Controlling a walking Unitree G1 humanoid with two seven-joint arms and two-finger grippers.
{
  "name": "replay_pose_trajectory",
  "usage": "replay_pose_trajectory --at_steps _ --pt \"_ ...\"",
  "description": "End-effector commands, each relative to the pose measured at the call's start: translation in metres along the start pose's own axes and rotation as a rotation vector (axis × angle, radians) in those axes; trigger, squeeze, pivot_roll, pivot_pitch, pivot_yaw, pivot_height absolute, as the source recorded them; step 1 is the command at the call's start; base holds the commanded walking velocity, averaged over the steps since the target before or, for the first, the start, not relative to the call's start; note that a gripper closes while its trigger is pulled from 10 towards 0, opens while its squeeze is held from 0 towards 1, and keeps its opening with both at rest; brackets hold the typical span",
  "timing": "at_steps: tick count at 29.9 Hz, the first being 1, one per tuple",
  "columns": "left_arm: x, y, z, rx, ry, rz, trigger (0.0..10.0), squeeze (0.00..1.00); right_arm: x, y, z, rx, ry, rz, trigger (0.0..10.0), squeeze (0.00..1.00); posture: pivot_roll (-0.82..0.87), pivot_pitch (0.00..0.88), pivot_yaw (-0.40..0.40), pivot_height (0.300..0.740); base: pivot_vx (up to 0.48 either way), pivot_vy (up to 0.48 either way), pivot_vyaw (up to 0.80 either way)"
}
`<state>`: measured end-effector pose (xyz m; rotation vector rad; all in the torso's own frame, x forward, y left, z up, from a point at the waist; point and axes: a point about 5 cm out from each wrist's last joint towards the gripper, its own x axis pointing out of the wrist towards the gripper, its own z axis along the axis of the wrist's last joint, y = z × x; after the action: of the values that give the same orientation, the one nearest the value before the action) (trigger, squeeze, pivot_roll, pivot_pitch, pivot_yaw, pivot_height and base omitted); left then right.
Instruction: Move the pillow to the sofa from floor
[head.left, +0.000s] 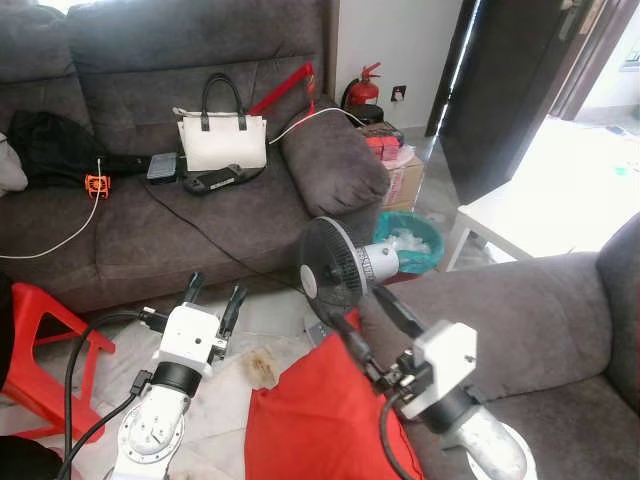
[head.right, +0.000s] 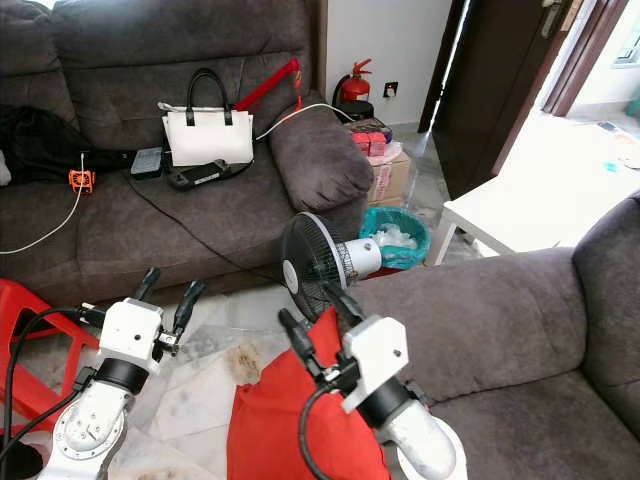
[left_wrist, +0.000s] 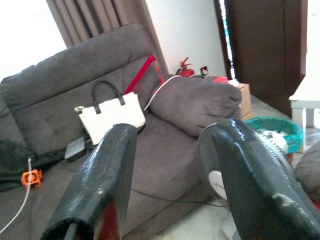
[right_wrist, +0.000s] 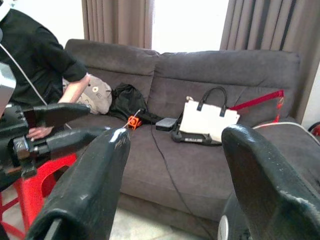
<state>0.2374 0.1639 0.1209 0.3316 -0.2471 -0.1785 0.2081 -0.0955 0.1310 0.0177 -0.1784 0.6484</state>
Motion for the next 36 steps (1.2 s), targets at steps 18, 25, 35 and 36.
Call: replay_pose_trajectory --at_steps 18,25,35,36 --pt "-0.003 0.037 -0.051 -0.010 0.209 0.152 10.0 0.00 -0.053 -0.095 -0.058 0.071 0.185 -0.609 10.0 0.00 0.14 0.000 -0.049 0.740 0.000 0.000 0.00" --pt "0.007 0.030 -0.045 -0.001 0.157 0.135 10.0 0.00 -0.044 -0.095 -0.059 0.069 0.159 -0.623 10.0 0.00 0.14 0.000 -0.046 0.740 0.000 0.000 0.00" --pt "0.009 0.016 -0.041 -0.007 0.118 0.085 10.0 0.00 -0.037 -0.095 -0.044 0.025 0.074 -0.624 10.0 0.00 0.13 0.000 -0.034 0.740 0.000 0.000 0.00" --pt "0.011 0.013 -0.041 -0.014 0.111 0.079 10.0 0.00 -0.037 -0.096 -0.045 0.039 0.068 -0.638 10.0 0.00 0.13 0.000 -0.035 0.740 0.000 0.000 0.00"
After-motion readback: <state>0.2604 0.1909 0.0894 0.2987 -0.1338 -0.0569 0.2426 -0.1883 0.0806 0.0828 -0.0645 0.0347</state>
